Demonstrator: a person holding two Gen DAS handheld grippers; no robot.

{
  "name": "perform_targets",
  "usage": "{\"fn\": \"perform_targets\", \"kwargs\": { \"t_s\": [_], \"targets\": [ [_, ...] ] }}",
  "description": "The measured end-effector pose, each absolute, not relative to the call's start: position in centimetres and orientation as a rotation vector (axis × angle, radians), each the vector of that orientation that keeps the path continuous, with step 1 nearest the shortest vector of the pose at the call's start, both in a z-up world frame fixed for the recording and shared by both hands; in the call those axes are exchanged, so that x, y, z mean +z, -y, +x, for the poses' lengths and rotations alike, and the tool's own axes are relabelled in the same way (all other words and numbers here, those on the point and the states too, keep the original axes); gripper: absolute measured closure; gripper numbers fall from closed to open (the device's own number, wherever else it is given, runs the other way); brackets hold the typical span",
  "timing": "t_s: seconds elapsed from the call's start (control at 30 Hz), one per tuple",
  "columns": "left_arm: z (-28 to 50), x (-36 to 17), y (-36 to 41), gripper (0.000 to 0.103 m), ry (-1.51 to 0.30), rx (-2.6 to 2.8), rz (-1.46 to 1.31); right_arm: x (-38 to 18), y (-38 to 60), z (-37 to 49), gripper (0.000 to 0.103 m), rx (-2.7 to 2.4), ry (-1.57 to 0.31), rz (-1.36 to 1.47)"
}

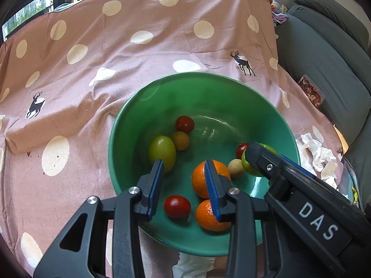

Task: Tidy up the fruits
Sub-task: 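Open the left gripper to release the apple while the right gripper releases the lime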

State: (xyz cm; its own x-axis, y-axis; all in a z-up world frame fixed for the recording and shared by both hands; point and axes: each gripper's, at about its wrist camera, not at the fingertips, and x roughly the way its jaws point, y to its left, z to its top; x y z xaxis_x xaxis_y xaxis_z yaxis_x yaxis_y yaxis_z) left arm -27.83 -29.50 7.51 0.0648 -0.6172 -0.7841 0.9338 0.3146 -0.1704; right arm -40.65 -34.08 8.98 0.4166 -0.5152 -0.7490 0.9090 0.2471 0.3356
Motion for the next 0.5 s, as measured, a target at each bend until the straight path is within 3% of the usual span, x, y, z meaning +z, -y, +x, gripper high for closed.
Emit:
{"fn": "perform_targets", "kwargs": {
  "t_s": [0.3,0.5],
  "targets": [
    [-27.96,7.75,29.45,0.061,-0.899,-1.225,0.431,8.91,34.03,-40.62,0.055,-1.04,-0.551,0.847],
    [-27.83,8.28,29.04,0.049,-0.89,-1.224,0.423,9.12,33.97,-41.0,0.055,-1.049,-0.529,0.853]
  ]
}}
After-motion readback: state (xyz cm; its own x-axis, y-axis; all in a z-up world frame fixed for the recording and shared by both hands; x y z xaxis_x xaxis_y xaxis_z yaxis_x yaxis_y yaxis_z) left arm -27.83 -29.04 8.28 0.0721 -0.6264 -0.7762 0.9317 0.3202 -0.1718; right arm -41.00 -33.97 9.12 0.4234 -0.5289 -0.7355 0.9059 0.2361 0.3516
